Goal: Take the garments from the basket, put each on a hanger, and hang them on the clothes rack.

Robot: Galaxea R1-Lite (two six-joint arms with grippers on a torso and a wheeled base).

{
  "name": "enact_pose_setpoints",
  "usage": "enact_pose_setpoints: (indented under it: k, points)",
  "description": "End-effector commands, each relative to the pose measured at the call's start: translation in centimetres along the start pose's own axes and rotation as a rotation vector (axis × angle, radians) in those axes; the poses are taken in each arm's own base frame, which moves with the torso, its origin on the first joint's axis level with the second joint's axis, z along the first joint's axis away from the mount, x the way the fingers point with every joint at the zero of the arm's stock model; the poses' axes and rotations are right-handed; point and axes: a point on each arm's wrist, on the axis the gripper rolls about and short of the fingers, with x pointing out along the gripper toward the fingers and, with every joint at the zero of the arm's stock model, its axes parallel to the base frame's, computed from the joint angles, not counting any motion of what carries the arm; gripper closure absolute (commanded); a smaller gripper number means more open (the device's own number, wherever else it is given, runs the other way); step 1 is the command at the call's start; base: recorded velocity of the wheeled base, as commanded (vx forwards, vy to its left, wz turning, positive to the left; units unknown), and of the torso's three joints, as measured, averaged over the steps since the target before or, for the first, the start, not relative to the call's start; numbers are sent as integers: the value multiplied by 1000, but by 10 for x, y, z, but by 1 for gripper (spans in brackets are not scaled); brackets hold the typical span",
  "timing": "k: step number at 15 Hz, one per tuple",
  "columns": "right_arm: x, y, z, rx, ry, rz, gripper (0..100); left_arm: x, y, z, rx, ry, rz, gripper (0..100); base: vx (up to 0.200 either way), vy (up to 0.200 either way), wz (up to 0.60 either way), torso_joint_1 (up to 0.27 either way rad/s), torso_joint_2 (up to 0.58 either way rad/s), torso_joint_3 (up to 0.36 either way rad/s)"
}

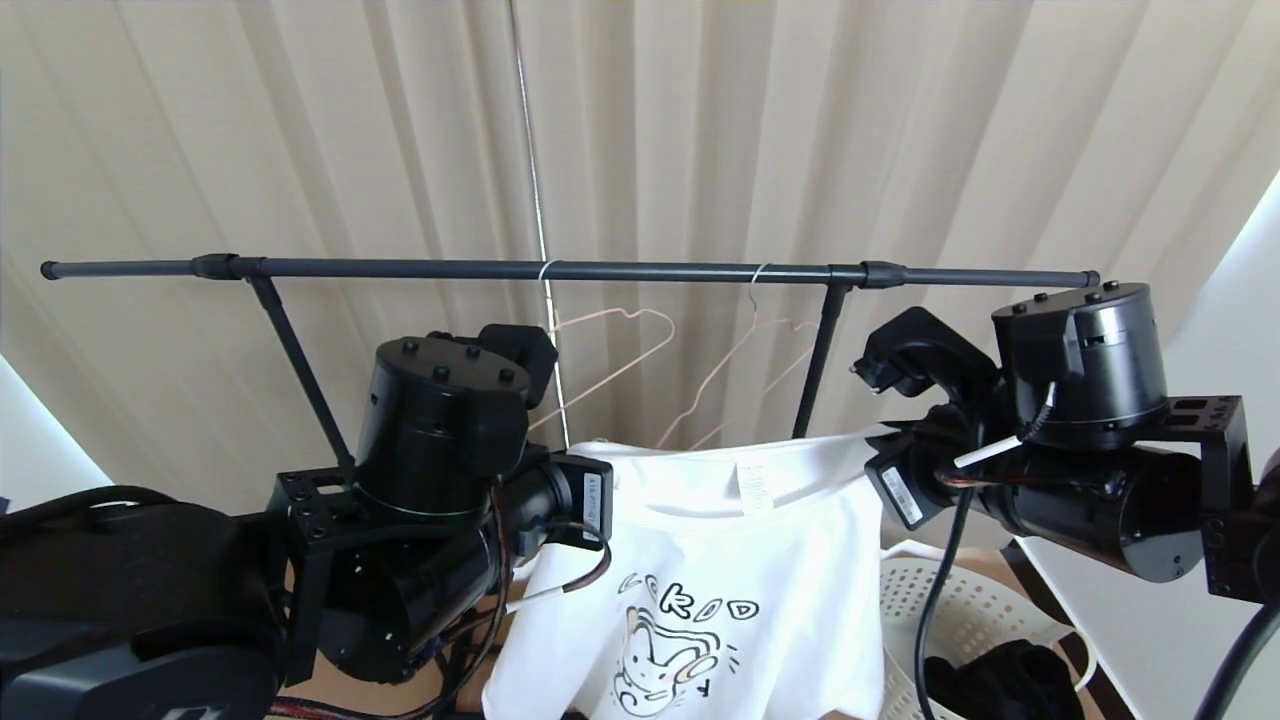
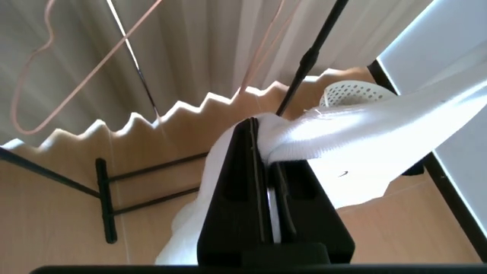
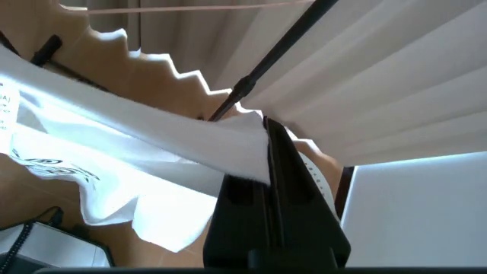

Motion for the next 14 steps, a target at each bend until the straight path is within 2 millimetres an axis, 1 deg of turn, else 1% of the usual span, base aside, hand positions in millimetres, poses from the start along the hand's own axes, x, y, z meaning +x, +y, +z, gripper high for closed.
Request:
enact_pose_setpoints:
  k: [1,3,4,5,6,7,8,9,10,11,12,13,14]
  points:
    - [-7,-4,5,14,-30,-4,100,1,4,1,-4,-1,13,100,0,0,0,0,0,0]
    - [-9,-7,18,30,-74,-9,100,-3,14,10,-19,-31,33,100,0,0,0,0,0,0]
    - [-14,-6,42,25,-131,-2,100,-9,21,23,16,-77,49,100,0,0,0,0,0,0]
    - [-22,-4,59,1,-163,13,100,-20,27,37,58,-128,59,100,0,0,0,0,0,0]
    - [-29,-7,71,-6,-166,16,100,-29,31,48,81,-172,67,100,0,0,0,0,0,0]
    - [-38,-10,77,-17,-158,17,100,-36,32,53,74,-195,63,100,0,0,0,0,0,0]
    - [-48,-15,84,-21,-157,22,100,-40,35,51,73,-195,63,100,0,0,0,0,0,0]
    - [-51,-17,91,-24,-152,23,100,-41,36,47,80,-186,63,100,0,0,0,0,0,0]
    - [-54,-20,97,-20,-160,22,100,-41,36,49,79,-192,64,100,0,0,0,0,0,0]
    - [-52,-20,103,-17,-166,18,100,-43,34,58,73,-221,53,100,0,0,0,0,0,0]
    - [-54,-22,106,-27,-164,14,100,-44,33,68,70,-249,47,100,0,0,0,0,0,0]
    - [-56,-23,107,-39,-157,15,100,-44,32,73,71,-264,47,100,0,0,0,0,0,0]
    - [-67,-30,104,-106,-110,23,100,-30,31,85,96,-279,40,100,0,0,0,0,0,0]
